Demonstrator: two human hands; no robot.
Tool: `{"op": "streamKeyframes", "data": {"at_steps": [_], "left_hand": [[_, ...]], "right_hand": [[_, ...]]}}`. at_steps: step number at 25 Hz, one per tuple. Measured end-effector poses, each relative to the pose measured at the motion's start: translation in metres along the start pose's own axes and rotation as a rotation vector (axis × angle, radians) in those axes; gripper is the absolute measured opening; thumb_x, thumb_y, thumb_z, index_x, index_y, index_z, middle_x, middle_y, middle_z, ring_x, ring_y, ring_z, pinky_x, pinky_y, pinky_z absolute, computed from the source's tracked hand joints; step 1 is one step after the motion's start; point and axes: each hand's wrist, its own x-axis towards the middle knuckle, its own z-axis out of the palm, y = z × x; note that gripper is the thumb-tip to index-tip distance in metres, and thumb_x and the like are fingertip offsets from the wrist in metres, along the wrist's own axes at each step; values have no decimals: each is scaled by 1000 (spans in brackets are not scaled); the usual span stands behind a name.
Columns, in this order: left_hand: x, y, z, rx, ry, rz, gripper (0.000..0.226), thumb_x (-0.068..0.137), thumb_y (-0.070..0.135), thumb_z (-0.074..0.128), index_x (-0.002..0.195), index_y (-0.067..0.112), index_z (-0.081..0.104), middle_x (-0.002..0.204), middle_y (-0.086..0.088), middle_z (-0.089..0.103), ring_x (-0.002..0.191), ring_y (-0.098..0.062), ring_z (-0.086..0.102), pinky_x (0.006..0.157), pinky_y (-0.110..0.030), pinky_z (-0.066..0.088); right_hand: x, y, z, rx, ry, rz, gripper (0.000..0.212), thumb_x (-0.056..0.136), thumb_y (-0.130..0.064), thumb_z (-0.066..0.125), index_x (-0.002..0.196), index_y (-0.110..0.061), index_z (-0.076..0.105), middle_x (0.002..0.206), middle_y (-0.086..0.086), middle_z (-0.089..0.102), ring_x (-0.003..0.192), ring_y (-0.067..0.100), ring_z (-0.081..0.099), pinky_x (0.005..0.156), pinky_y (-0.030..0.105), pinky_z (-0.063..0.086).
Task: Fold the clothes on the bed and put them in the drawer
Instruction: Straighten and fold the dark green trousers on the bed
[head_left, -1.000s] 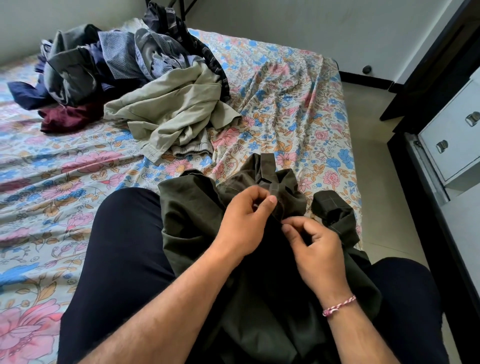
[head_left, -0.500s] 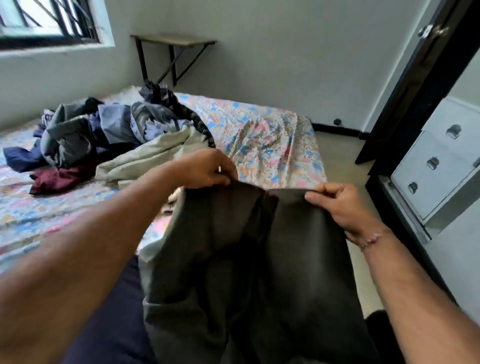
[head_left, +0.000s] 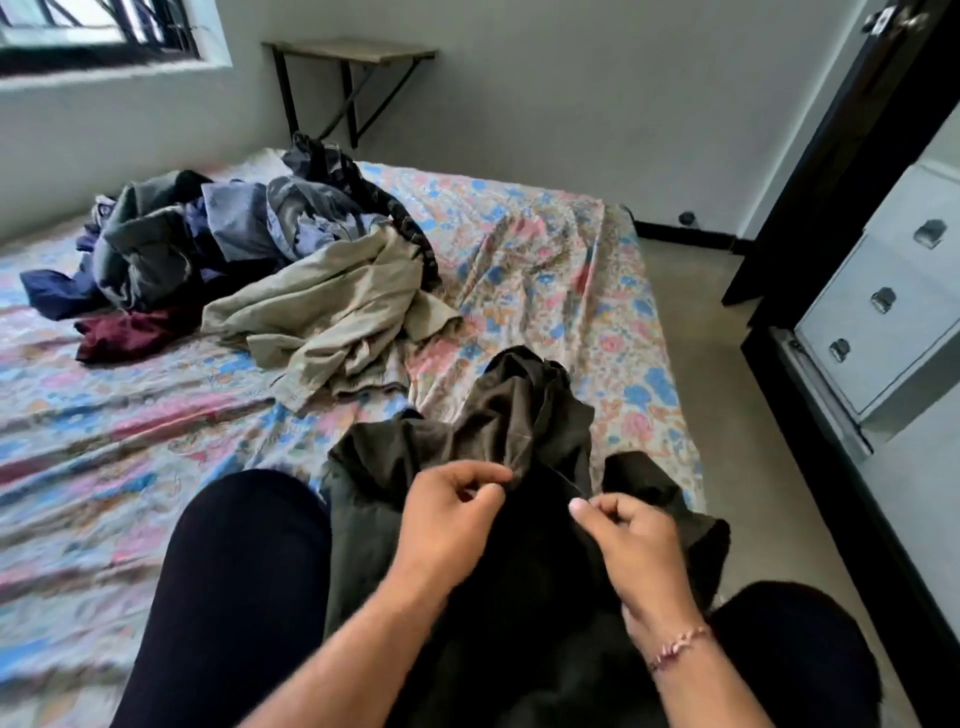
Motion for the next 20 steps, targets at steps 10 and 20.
{"op": "streamKeyframes", "data": {"at_steps": [10, 20], "left_hand": [[-34, 5, 26, -465, -28, -52, 18, 91, -1, 76, 100, 14, 78, 79, -1, 72, 70, -12, 63, 61, -23, 54], [-38, 1, 33, -441, -71, -37, 22, 90, -5, 74, 96, 16, 73, 76, 4, 69, 70, -13, 63, 64, -28, 56]], "right_hand": [[-47, 9, 23, 206, 72, -162, 17, 85, -5, 81, 88, -21, 74, 82, -1, 75, 76, 10, 70, 71, 21, 57], [-46, 11, 23, 321, 70, -148, 17, 86, -1, 79, 90, -17, 79, 89, 5, 79, 86, 20, 76, 77, 28, 61]]}}
